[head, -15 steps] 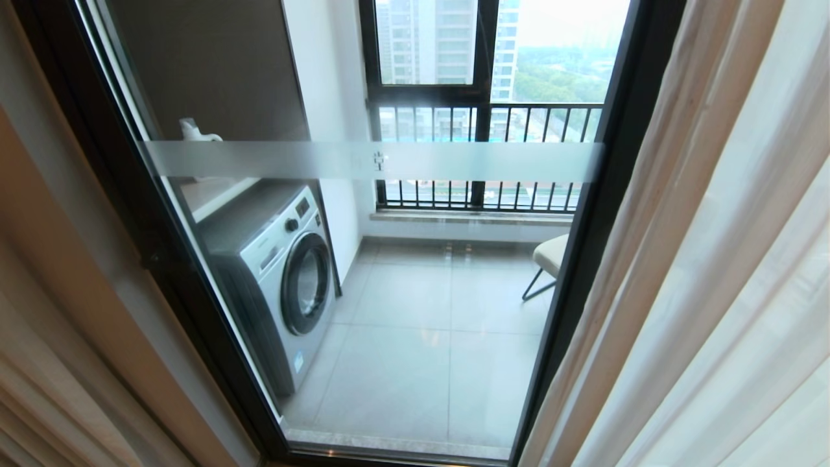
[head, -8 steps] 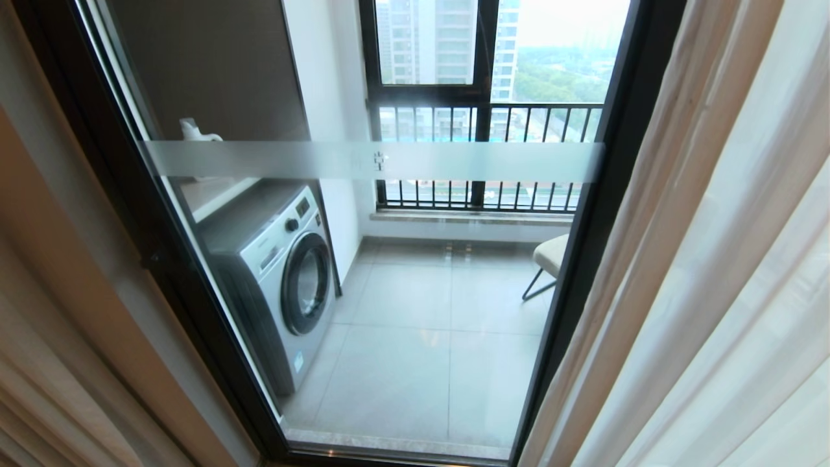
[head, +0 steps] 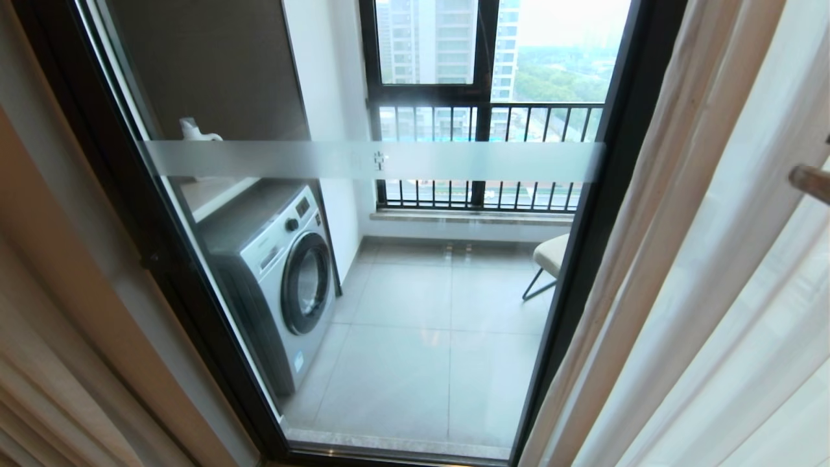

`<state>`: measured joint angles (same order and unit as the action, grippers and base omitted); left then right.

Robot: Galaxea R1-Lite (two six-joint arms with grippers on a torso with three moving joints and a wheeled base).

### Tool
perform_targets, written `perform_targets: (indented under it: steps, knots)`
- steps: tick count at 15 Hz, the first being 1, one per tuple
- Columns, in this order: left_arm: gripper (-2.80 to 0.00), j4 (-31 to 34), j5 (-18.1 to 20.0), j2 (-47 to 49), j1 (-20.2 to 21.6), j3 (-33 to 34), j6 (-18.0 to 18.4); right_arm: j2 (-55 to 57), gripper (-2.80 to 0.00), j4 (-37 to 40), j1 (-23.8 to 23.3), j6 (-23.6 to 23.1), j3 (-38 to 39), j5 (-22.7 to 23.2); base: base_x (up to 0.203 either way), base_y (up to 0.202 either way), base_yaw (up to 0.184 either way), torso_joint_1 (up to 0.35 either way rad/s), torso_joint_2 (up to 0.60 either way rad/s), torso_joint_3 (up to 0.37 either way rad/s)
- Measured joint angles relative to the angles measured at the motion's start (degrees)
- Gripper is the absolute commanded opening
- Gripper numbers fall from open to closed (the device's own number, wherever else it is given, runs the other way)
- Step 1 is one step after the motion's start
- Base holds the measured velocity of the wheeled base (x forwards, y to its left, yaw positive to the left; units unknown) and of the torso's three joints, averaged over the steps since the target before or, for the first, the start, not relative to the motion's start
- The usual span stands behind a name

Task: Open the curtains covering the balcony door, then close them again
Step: Pull the inner curtains open on both sides

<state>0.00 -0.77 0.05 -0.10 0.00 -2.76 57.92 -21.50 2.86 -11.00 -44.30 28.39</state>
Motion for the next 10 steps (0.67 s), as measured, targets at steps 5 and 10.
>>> perform_targets:
  steps: [5,10]
  knots:
    - [-2.80,0.0,0.0,0.0,0.0,0.0,0.0,11.4,0.00,-8.2,4.5,0.1,-2.8,0.0,0.000,0.000,0.000,0.000,0.00,0.000]
    - [-2.80,0.0,0.0,0.0,0.0,0.0,0.0,20.4,0.00,-16.5,3.8,0.2,-5.5,-5.2,0.000,0.000,0.000,0.000,0.00,0.000]
